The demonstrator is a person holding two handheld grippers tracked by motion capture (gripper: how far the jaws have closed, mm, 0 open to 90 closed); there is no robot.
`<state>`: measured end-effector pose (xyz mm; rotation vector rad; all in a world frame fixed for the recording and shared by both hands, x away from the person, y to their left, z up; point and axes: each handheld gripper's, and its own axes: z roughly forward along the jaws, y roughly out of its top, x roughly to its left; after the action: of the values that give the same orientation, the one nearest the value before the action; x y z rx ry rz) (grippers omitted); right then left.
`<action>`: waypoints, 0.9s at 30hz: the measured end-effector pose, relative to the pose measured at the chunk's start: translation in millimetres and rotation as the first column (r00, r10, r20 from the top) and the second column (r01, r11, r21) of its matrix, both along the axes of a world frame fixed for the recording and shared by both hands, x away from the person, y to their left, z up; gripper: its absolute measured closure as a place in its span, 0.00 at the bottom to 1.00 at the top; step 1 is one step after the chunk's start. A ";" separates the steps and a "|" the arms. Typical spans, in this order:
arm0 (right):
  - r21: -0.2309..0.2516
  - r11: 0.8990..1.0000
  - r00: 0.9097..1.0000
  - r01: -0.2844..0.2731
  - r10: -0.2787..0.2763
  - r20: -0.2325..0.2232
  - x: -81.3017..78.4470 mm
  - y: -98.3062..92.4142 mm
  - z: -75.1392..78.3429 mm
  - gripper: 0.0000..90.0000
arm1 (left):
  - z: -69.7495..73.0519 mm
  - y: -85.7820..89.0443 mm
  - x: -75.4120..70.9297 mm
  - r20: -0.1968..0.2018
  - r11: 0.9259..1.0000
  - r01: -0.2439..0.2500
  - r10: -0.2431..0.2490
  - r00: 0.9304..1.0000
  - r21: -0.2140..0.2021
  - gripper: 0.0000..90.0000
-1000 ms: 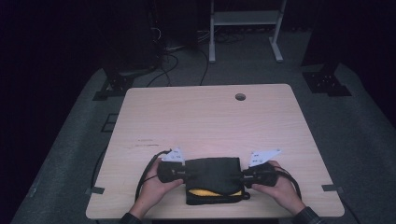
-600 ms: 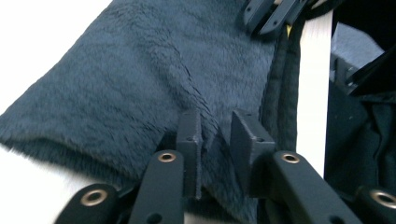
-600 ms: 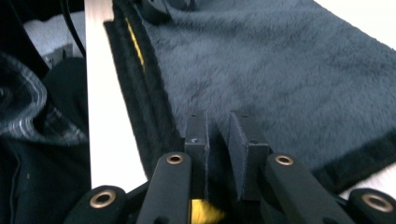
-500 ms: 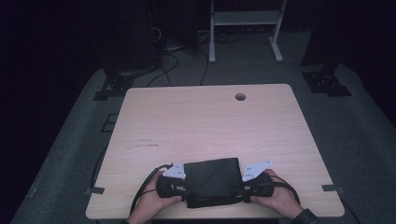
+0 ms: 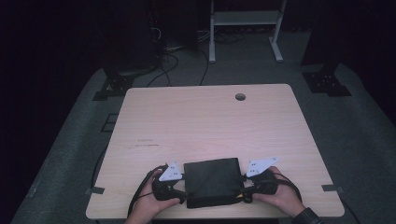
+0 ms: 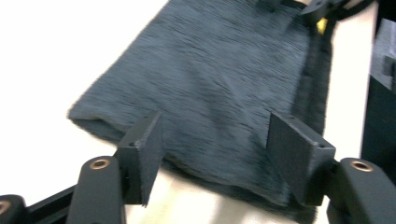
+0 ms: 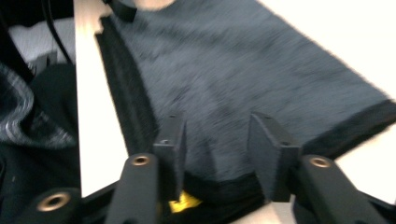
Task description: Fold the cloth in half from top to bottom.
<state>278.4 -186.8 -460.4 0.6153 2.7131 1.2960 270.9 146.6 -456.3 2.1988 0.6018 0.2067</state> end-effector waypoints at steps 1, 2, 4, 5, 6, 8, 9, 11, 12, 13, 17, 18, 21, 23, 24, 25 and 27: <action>0.000 1.000 1.000 0.000 0.000 0.000 0.0 0.0 0.0 0.56 | 0.0 0.0 0.0 0.000 1.000 0.000 0.000 1.000 0.000 0.33; 0.006 0.999 0.999 0.037 -0.037 0.023 3.2 -5.4 2.5 0.53 | 0.7 2.2 1.8 0.006 1.000 -0.009 0.009 1.000 -0.004 0.31; 0.014 0.997 0.996 0.078 -0.079 0.043 6.8 -12.4 3.4 0.41 | 2.4 9.1 5.6 0.019 0.999 -0.039 0.040 0.999 -0.009 0.27; 0.014 0.997 0.996 0.078 -0.079 0.043 6.8 -12.4 3.4 0.41 | 2.4 9.1 5.6 0.019 0.999 -0.039 0.040 0.999 -0.009 0.24; 0.009 0.992 0.991 0.123 -0.123 0.045 10.0 -20.2 2.9 0.36 | 2.5 13.0 7.5 0.023 0.998 -0.060 0.060 0.998 0.001 0.21; 0.002 0.986 0.985 0.164 -0.164 0.048 13.3 -29.2 1.8 0.33 | 2.4 15.0 8.4 0.026 0.998 -0.067 0.067 0.997 0.002 0.18; 0.005 0.984 0.982 0.181 -0.181 0.046 15.1 -33.8 1.3 0.32 | 2.6 18.8 10.2 0.026 0.996 -0.085 0.085 0.996 -0.002 0.16; 0.002 0.977 0.976 0.212 -0.212 0.048 17.7 -42.6 0.8 0.31 | 2.6 22.9 12.1 0.025 0.995 -0.099 0.099 0.995 -0.001 0.12; -0.002 0.974 0.973 0.225 -0.225 0.053 18.6 -47.1 0.5 0.30 | 2.2 25.1 13.2 0.029 0.994 -0.107 0.107 0.994 0.000 0.11; -0.003 0.971 0.970 0.239 -0.238 0.052 19.3 -51.7 0.3 0.30 | 1.9 27.7 14.3 0.032 0.994 -0.112 0.112 0.993 0.007 0.11; -0.007 0.956 0.954 0.295 -0.294 0.057 21.7 -71.3 -1.0 0.28 | 0.0 39.3 17.1 0.028 0.989 -0.146 0.146 0.989 0.017 0.09; -0.006 0.952 0.950 0.307 -0.306 0.060 22.2 -76.4 -1.2 0.28 | -0.2 42.7 17.6 0.028 0.988 -0.155 0.155 0.988 0.025 0.08; -0.001 0.942 0.941 0.335 -0.335 0.056 22.8 -86.2 -2.3 0.27 | -1.1 49.4 18.3 0.031 0.984 -0.173 0.172 0.985 0.042 0.08; -0.016 0.928 0.927 0.373 -0.372 0.055 23.2 -99.4 -5.3 0.26 | -3.4 60.0 19.4 0.030 0.976 -0.208 0.206 0.978 0.064 0.08; -0.019 0.924 0.923 0.382 -0.381 0.050 23.4 -103.5 -7.0 0.26 | -4.5 63.7 20.1 0.029 0.973 -0.218 0.216 0.976 0.076 0.08; -0.025 0.920 0.919 0.392 -0.391 0.047 23.4 -107.0 -8.9 0.26 | -5.8 67.0 20.8 0.031 0.968 -0.236 0.234 0.972 0.089 0.08; -0.044 0.914 0.915 0.402 -0.400 0.045 23.3 -112.7 -12.9 0.25 | -9.3 73.1 22.1 0.029 0.960 -0.257 0.255 0.966 0.113 0.08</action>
<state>301.7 -299.5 -473.4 1.0643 2.4043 1.1135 293.0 219.7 -465.6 2.2233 0.8870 0.4010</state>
